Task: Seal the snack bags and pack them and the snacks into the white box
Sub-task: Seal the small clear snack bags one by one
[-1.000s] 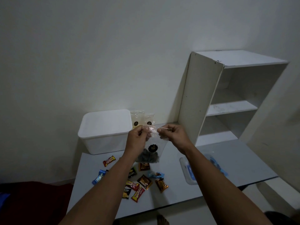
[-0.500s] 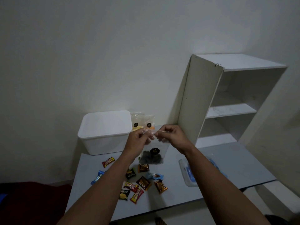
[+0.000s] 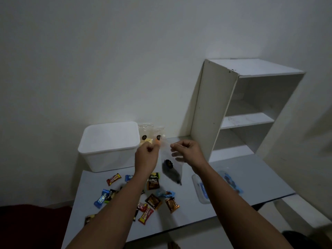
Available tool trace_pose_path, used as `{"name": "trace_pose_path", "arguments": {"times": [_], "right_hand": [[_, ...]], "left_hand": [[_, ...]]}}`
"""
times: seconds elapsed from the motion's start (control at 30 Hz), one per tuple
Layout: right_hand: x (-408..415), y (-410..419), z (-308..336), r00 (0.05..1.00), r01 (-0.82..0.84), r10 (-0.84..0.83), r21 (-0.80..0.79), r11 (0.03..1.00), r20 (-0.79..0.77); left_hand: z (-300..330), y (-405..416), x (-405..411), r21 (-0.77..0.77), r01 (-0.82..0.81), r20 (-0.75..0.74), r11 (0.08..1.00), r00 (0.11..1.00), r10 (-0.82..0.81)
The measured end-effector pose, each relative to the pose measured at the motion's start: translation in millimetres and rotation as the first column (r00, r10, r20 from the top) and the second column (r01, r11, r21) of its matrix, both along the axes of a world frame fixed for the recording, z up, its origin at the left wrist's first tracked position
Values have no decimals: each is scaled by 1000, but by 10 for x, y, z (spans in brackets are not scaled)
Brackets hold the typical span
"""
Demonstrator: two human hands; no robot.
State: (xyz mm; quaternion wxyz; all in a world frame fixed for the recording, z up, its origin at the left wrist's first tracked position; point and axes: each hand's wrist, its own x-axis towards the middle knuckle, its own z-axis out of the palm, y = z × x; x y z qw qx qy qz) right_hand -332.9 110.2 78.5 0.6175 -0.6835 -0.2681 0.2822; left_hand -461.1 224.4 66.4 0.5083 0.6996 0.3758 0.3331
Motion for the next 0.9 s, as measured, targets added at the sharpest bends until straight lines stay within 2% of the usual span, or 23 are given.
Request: {"name": "trace_pose_path", "arguments": {"times": [0.07, 0.1, 0.17, 0.4, 0.63, 0.77, 0.9], "right_hand": [[-46, -22, 0, 997, -71, 71, -3, 997, 26], [-74, -29, 2, 993, -111, 111, 7, 994, 37], [-98, -49, 15, 988, -152, 152, 32, 988, 16], [198, -37, -36, 984, -173, 173, 22, 985, -33], [691, 81, -124, 971, -201, 206, 52, 978, -120], [1056, 180, -193, 969, -192, 196, 37, 981, -151], [1410, 264, -217, 972, -179, 173, -23, 984, -157]], "left_hand": [[57, -72, 88, -197, 187, 74, 962, 982, -175], [87, -99, 118, -262, 236, 121, 936, 970, -211], [69, -93, 192, -295, 267, 157, 918, 961, -229], [27, -49, 448, -253, 330, 140, 909, 942, -304], [-37, 15, 921, -305, 388, 108, 870, 922, -373], [-56, 98, 1226, -230, 402, 28, 886, 913, -406], [-133, 235, 1524, -90, 420, -122, 903, 895, -429]]}}
